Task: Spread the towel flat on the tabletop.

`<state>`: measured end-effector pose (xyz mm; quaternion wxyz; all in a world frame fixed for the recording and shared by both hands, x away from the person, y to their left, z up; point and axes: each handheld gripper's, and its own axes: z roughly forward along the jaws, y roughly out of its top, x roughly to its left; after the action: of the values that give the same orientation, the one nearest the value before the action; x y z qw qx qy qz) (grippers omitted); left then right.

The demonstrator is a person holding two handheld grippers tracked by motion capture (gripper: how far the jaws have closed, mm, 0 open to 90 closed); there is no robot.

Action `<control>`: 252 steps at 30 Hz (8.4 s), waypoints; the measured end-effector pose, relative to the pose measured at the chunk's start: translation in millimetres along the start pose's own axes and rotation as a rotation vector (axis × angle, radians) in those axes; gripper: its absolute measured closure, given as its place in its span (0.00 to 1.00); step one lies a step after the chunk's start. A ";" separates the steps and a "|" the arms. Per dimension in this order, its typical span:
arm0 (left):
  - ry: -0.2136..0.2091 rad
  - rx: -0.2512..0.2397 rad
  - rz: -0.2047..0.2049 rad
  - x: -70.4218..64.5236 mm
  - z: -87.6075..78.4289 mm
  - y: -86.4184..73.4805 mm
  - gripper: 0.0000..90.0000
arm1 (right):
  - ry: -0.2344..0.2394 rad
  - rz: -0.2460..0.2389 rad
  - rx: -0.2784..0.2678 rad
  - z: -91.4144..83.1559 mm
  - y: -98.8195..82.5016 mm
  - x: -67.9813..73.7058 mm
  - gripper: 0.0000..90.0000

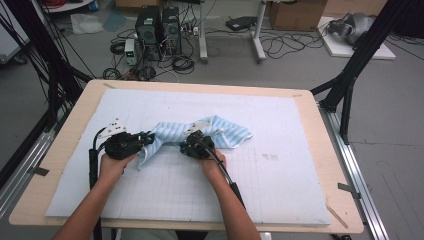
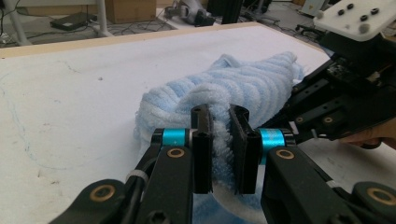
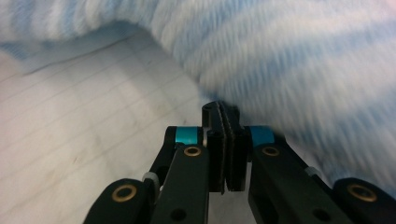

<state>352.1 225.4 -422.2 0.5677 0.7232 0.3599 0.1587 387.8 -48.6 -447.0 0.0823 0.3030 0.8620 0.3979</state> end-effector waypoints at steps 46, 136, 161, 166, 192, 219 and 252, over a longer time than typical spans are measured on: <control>-0.038 0.018 0.017 -8.0 5.6 0.2 0.88 | 0.050 -0.056 -0.082 -142.3 -89.2 -16.1 0.96; 0.080 0.082 0.048 -1.4 45.7 8.1 0.49 | -0.295 0.179 -0.201 -130.8 -62.8 -72.7 0.51; 0.006 0.218 0.092 -39.2 22.0 -23.5 0.57 | -0.093 0.041 -0.044 -126.3 -105.7 -33.1 0.66; 0.026 0.232 0.091 -43.6 22.7 -28.6 0.57 | -0.105 0.014 -0.032 -120.2 -107.9 -31.3 0.66; -0.060 0.311 0.048 -56.3 1.7 -35.3 0.93 | -0.028 0.007 0.021 -136.4 -116.2 -16.7 0.92; -0.047 0.185 -0.006 -66.0 -44.6 -43.4 0.50 | 0.021 0.050 -0.141 -167.0 -127.0 9.0 0.60; 0.063 0.080 -0.082 -23.0 -26.3 -17.6 0.50 | 0.199 -0.035 0.064 -124.9 -107.5 8.0 0.92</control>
<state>313.4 229.6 -426.5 0.5330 0.7245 0.4129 0.1434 284.4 -177.1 -441.6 -0.0067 0.2493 0.8834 0.3967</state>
